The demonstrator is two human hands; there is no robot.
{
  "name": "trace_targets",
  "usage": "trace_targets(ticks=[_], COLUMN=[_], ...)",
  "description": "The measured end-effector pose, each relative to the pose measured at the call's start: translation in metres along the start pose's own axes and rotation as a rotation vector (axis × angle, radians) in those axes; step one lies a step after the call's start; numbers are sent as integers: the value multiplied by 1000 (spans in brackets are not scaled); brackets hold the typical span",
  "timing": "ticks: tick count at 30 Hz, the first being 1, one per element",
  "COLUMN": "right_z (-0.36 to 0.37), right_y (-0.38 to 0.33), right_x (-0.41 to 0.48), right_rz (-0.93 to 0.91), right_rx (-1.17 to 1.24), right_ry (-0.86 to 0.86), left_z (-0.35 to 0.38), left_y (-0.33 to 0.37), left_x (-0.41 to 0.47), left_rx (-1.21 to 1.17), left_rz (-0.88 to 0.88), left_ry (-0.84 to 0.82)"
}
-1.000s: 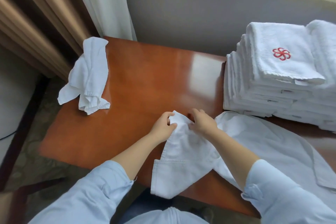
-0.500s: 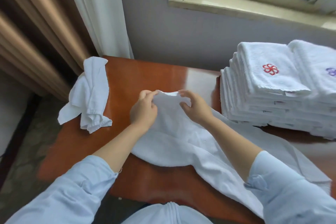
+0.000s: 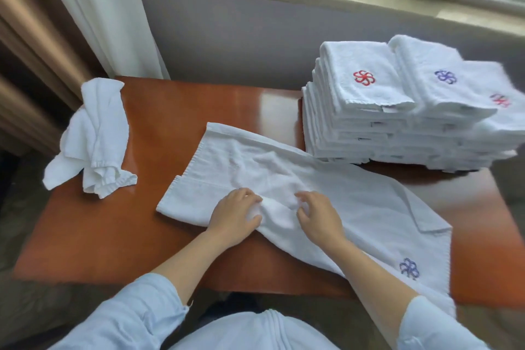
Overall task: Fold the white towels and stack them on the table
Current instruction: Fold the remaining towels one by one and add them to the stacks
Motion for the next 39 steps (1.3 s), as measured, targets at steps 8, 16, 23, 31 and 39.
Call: trace_targets(ticks=[8,16,23,31,39], right_z=[-10,-34,-56,-77,-93], right_y=[59,116,147,165,186], right_x=[-79,-129,-152,-173,-165], right_rz=[72,114,74,92,181], right_rx=[-128,-270,-229,-335,-51], right_ry=[6,-166,-240,-328,-293], left_z=[35,48,68,68,58], left_y=[48,99,124,139,148], left_x=[-12,-28,-45,-50,-29], left_rx=[372,751,719,735,671], left_rz=[10,-265,-106,-225,-243], left_ry=[-105,-291,-300,-352,-419])
Point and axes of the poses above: each hand's wrist, its own x-axis towards the middle knuckle, its own z-axis out of the palm, y = z × x, the point moved 2 cm from there along x, towards the middle knuckle, and after that the axes turned 8 degrees about -z, right-handed, at the moved point
